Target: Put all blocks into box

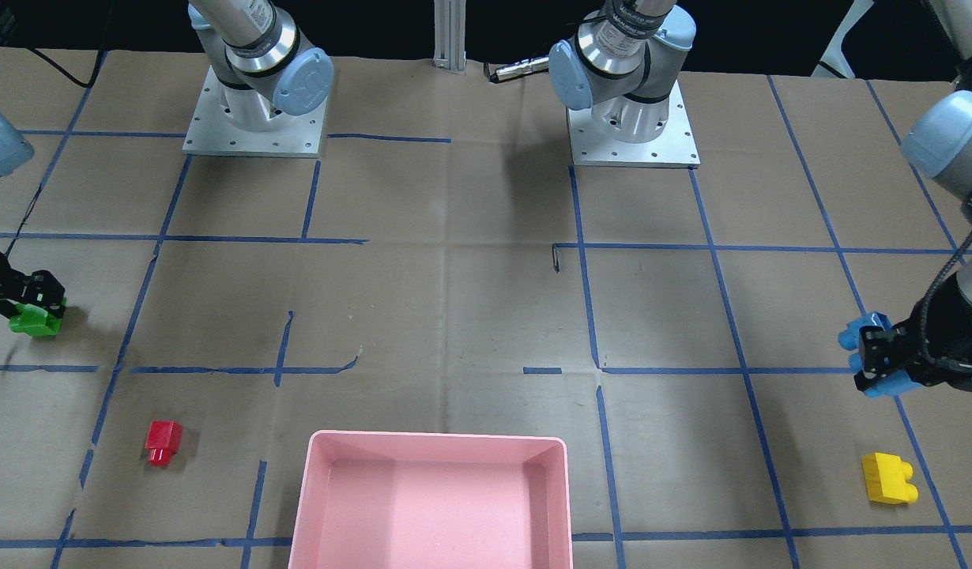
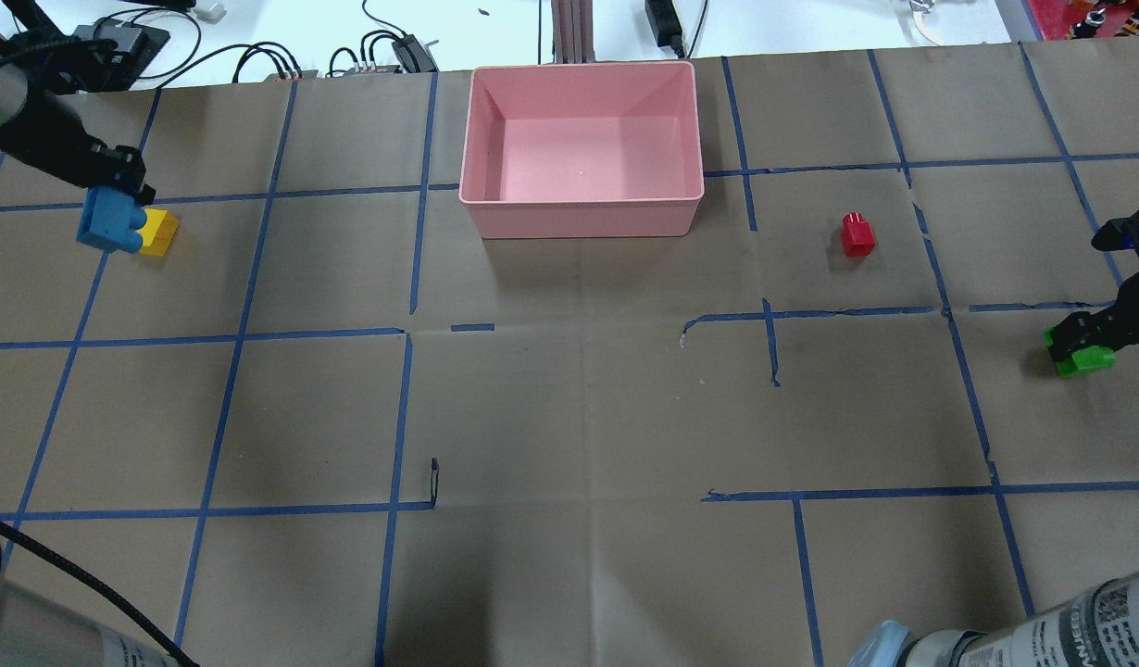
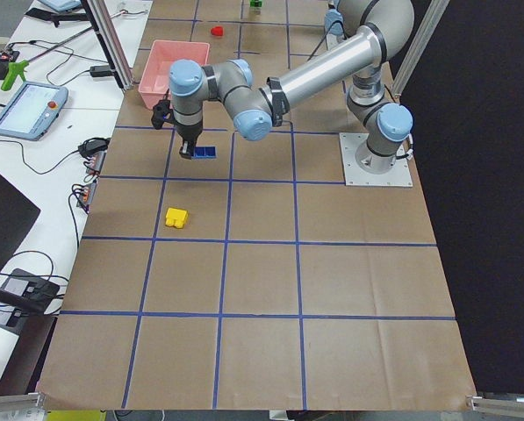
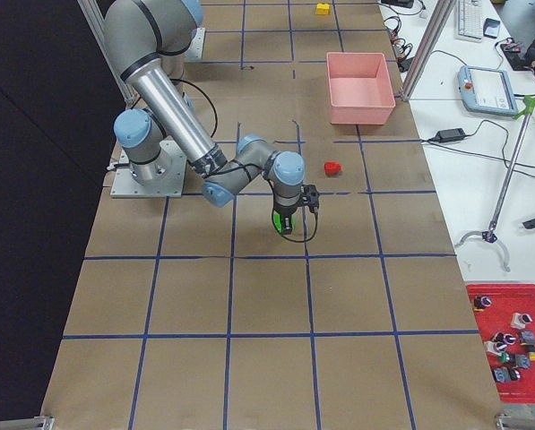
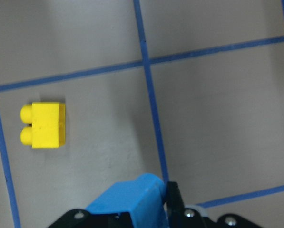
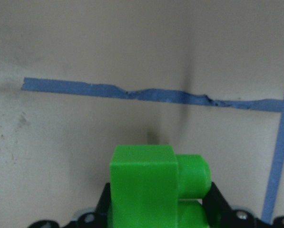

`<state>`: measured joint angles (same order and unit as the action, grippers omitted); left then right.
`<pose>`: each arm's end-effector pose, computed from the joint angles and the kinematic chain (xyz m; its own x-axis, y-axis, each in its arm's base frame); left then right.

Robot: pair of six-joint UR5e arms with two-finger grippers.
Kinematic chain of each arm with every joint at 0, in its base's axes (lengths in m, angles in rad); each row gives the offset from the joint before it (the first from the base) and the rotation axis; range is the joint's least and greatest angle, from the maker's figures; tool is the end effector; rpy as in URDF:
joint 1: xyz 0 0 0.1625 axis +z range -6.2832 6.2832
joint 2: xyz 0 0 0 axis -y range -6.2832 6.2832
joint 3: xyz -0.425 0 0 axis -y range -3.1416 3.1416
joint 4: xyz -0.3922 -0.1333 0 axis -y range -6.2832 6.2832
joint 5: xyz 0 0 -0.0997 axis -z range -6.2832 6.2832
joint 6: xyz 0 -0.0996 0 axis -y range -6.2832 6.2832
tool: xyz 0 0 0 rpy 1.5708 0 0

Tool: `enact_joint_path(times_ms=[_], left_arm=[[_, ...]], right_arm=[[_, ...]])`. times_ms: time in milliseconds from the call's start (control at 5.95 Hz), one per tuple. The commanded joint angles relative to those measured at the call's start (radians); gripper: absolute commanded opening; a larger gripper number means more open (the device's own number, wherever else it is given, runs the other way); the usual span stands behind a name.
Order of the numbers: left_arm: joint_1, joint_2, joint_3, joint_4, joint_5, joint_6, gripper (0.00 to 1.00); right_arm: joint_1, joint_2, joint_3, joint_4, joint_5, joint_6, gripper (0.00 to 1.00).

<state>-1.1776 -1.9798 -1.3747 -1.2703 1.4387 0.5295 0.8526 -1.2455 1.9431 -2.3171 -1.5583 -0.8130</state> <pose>0.1178 -0.6660 0.3799 -0.9868 0.1462 0.0691 0.1353 0.9806 -0.1418 -0.2546 -0.4958 0.2186 -0.9952 -0.0944 0.0268 -0.0954 0.9945 -0.0425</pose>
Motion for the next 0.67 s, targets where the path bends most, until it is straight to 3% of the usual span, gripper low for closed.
enact_joint_path(times_ms=[0,168,336,504], left_arm=[[-0.202,-0.117,0.189,-0.024,-0.003,-0.348,0.06],[-0.308,-0.186,0.291,-0.024,-0.003,-0.531,0.06],[-0.415,-0.256,0.406,-0.017,0.0,-0.68,0.06],[-0.497,-0.336,0.496,-0.015,0.011,-0.756,0.06]], right_arm=[[0.061,-0.012,-0.131,0.051,0.006,0.003,0.08],[0.115,-0.011,-0.204,0.074,0.051,0.005,0.08],[0.178,-0.009,-0.281,0.077,0.176,0.009,0.09],[0.239,-0.006,-0.323,0.103,0.19,0.015,0.09]])
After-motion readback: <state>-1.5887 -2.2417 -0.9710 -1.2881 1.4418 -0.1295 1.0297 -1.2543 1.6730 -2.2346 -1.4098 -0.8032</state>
